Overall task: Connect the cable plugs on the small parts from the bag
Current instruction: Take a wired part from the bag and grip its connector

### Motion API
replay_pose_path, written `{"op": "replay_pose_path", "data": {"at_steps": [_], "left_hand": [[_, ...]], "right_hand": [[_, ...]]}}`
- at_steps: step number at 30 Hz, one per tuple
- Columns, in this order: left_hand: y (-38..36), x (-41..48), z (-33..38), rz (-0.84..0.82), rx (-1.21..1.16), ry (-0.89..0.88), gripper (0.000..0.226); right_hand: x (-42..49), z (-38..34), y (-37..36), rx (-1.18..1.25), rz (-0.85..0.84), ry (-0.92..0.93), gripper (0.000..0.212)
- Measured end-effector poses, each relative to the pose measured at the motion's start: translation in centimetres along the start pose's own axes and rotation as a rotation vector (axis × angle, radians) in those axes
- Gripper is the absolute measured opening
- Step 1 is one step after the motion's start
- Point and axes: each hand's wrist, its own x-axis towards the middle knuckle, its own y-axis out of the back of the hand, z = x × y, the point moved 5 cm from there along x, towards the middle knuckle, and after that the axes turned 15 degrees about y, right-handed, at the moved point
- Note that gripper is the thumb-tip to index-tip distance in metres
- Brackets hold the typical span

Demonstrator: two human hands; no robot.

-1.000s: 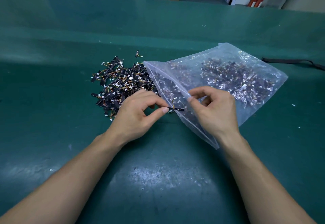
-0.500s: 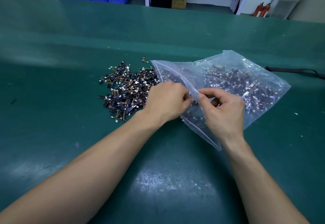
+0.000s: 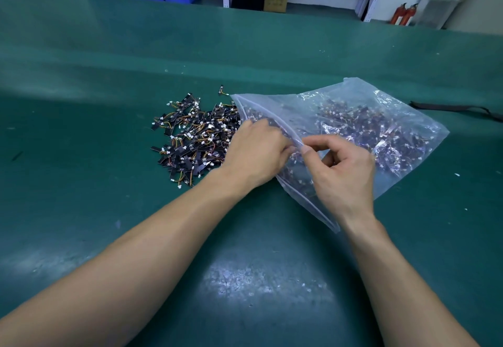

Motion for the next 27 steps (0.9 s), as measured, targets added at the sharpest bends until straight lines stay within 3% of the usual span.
{"op": "replay_pose_path", "data": {"at_steps": [7,12,27], "left_hand": [[1.3,-3.7,-5.6,0.054,-0.115,0.099,0.015],[1.4,-4.5,-8.2,0.022,-0.139,0.21,0.006],[0.5,-3.9,-5.6,0.007,-0.057,0.018,0.016]], "right_hand": [[-0.7,0.5,-1.2,-0.026,-0.1,-0.022,0.007],[-1.5,1.4,-2.6,-0.117,-0.276,-0.064,0.008],[-1.6,1.7,-2.8,-0.151,-0.304,-0.091,0.01]]}}
